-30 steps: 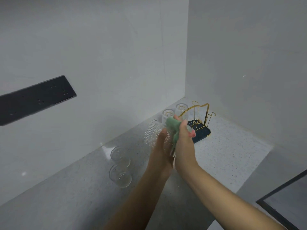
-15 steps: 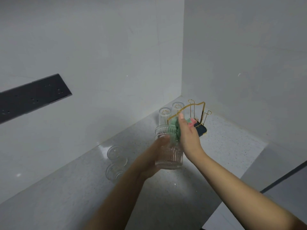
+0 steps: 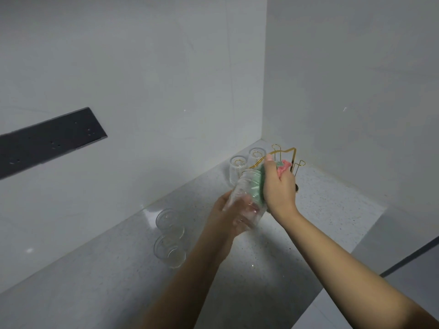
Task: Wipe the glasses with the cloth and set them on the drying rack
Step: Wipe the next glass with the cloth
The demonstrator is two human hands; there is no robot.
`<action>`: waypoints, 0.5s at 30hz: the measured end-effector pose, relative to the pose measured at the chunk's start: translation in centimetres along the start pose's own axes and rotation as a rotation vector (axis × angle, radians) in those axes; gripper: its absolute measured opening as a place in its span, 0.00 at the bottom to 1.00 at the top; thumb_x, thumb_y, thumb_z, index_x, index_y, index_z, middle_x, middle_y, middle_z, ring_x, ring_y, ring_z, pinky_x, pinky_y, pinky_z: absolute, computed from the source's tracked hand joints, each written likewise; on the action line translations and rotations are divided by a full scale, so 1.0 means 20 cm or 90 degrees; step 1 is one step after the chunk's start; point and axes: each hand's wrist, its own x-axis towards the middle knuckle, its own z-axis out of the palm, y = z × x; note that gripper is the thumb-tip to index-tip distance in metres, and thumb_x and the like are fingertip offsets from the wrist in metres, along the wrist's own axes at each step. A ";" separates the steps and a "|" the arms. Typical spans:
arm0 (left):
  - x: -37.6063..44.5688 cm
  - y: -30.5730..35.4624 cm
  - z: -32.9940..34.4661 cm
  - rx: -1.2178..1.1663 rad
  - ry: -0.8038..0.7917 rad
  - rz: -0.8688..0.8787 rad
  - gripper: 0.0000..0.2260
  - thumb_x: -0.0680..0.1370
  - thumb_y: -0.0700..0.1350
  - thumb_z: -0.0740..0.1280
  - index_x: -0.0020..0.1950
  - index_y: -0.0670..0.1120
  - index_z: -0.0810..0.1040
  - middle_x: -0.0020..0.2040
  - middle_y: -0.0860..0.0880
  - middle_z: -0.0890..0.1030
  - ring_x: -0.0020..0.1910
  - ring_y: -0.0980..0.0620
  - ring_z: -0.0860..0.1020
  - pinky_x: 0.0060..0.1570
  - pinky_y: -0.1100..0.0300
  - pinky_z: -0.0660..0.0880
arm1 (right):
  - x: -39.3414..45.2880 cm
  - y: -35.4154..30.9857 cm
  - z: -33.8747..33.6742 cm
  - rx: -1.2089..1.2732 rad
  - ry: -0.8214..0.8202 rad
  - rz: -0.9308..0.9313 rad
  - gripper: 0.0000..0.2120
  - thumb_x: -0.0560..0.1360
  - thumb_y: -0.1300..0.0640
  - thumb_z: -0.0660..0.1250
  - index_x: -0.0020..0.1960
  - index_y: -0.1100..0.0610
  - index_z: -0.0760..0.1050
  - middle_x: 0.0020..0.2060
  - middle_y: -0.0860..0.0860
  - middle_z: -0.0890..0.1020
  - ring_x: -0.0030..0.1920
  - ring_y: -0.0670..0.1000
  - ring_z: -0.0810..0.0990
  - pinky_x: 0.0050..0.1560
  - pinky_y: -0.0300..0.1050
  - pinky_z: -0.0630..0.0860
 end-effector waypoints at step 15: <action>0.03 -0.02 0.04 -0.193 -0.054 -0.050 0.23 0.64 0.57 0.76 0.53 0.45 0.81 0.50 0.44 0.81 0.40 0.51 0.81 0.40 0.60 0.81 | 0.04 0.09 0.01 0.075 0.043 0.047 0.26 0.81 0.53 0.56 0.24 0.53 0.57 0.15 0.44 0.62 0.23 0.40 0.64 0.39 0.40 0.63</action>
